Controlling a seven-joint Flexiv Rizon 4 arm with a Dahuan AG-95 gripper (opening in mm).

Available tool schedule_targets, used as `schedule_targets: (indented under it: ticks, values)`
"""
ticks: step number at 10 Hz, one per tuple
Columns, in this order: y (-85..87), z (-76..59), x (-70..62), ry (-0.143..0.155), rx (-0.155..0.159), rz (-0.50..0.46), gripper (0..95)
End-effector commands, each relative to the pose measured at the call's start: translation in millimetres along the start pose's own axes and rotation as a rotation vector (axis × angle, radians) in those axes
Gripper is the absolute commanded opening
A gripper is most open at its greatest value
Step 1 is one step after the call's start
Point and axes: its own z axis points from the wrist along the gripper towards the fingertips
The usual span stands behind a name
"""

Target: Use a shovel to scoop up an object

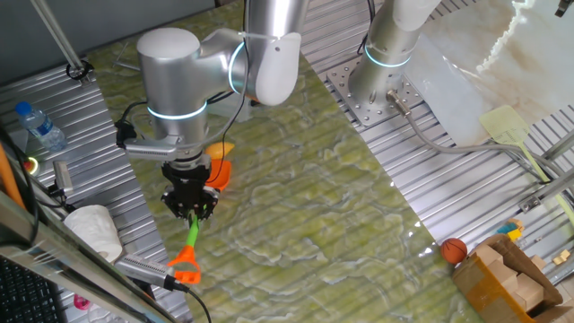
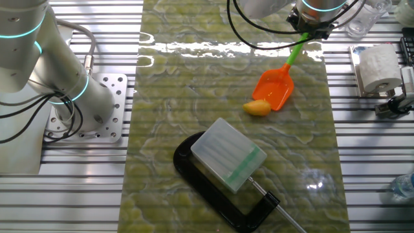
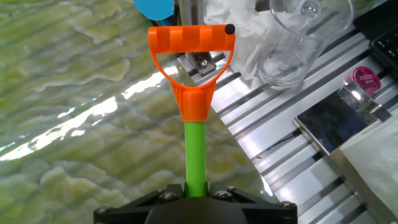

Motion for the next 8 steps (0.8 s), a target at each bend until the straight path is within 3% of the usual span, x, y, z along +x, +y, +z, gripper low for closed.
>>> schedule_targets:
  ticks: [1,8]
  values:
    - [1.3,-0.4,1.6,0.0,-0.005,-0.004,0.0]
    - [5.1,-3.5,14.0,0.013,-0.006,-0.016,0.0]
